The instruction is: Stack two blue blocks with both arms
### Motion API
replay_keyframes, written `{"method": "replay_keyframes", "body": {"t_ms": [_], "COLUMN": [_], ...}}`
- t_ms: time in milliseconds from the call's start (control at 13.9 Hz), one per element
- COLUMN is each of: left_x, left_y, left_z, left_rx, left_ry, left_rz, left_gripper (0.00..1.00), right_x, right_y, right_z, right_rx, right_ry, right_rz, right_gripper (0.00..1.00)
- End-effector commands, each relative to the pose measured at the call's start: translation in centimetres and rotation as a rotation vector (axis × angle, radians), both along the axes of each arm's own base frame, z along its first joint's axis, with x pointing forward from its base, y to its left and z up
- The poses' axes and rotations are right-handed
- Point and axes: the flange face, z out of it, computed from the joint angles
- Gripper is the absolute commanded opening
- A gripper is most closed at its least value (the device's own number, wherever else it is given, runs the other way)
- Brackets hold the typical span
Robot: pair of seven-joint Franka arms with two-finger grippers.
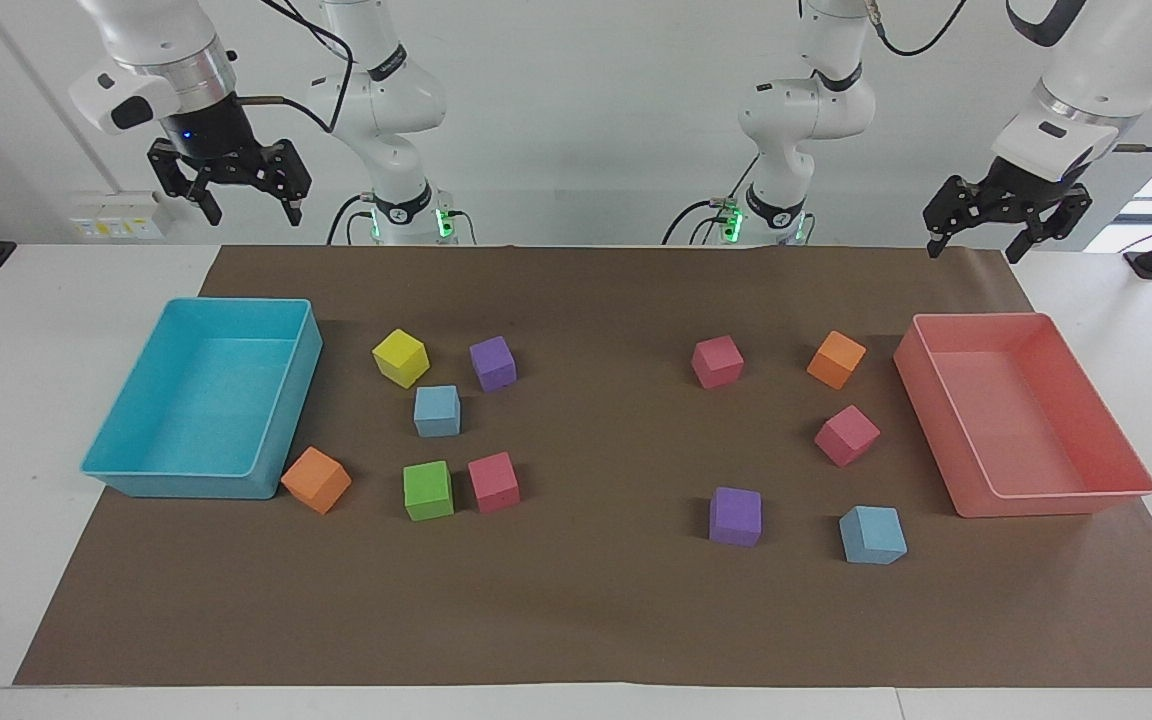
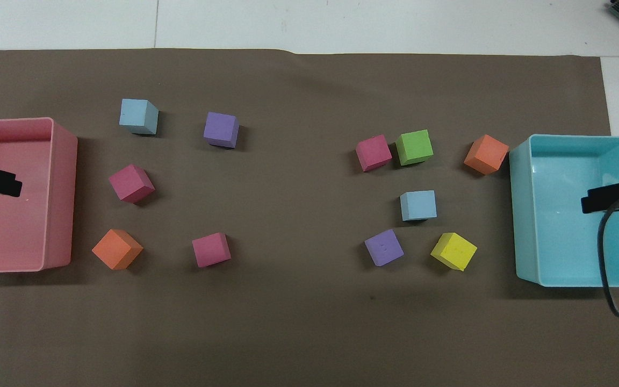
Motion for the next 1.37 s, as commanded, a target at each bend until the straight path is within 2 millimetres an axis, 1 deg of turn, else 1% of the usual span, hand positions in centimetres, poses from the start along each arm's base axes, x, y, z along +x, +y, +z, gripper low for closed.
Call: {"method": "replay_keyframes", "body": {"t_ms": [0, 72, 216, 431, 503, 647, 719, 790, 862, 934, 1006, 1078, 1150, 1222, 1293], "left_x": [-0.5, -0.5, -0.5, -0.5, -0.5, -0.5, -0.5, -0.5, -0.5, -0.5, -0.5, -0.5, -0.5, -0.5, -0.5], "left_y": [0.4, 0.4, 0.4, 0.4, 0.4, 0.4, 0.4, 0.4, 0.4, 0.4, 0.4, 0.4, 0.4, 0.4, 0.4], "left_z": [0.3, 0.3, 0.3, 0.3, 0.3, 0.3, 0.3, 0.3, 0.3, 0.3, 0.3, 0.3, 0.3, 0.3, 0.3], "left_rx": [0.009, 0.009, 0.009, 0.009, 0.009, 0.009, 0.009, 0.009, 0.009, 0.009, 0.009, 0.009, 0.009, 0.009, 0.009], "left_ry": [-0.008, -0.008, -0.007, -0.007, -0.007, -0.007, -0.007, -0.007, -0.007, -0.007, -0.008, -0.007, -0.008, -0.008, -0.008], "left_rz": [0.006, 0.006, 0.006, 0.006, 0.006, 0.006, 0.006, 0.006, 0.006, 0.006, 0.006, 0.006, 0.006, 0.006, 0.006], "left_gripper": [1.00, 1.00, 1.00, 1.00, 1.00, 1.00, 1.00, 1.00, 1.00, 1.00, 1.00, 1.00, 1.00, 1.00, 1.00], "right_x": [-0.5, -0.7, -1.2, -0.1, 0.4, 1.6, 2.2, 2.8, 3.4, 3.9, 4.4, 4.6, 5.1, 5.2, 5.1], "right_y": [0.2, 0.1, 0.5, 1.2, 2.5, 4.6, 5.8, 6.6, 7.9, 8.9, 10.0, 11.1, 12.1, 13.1, 13.2], "right_z": [0.3, 0.1, -1.4, -4.2, -5.2, -8.0, -9.6, -11.3, -12.8, -14.1, -15.9, -17.7, -19.3, -20.9, -22.0], "right_rx": [0.001, 0.003, 0.006, 0.014, 0.013, 0.013, 0.013, 0.012, 0.011, 0.010, 0.007, 0.004, 0.003, 0.005, 0.008], "right_ry": [-0.003, 0.001, 0.015, -0.009, -0.014, -0.019, -0.014, -0.005, -0.012, -0.017, -0.006, 0.010, 0.002, -0.017, -0.036], "right_rz": [0.034, 0.034, 0.043, 0.051, 0.073, 0.104, 0.123, 0.132, 0.150, 0.149, 0.137, 0.131, 0.115, 0.105, 0.098], "right_gripper": [1.00, 1.00, 1.00, 1.00, 1.00, 1.00, 1.00, 1.00, 1.00, 1.00, 1.00, 1.00, 1.00, 1.00, 1.00]}}
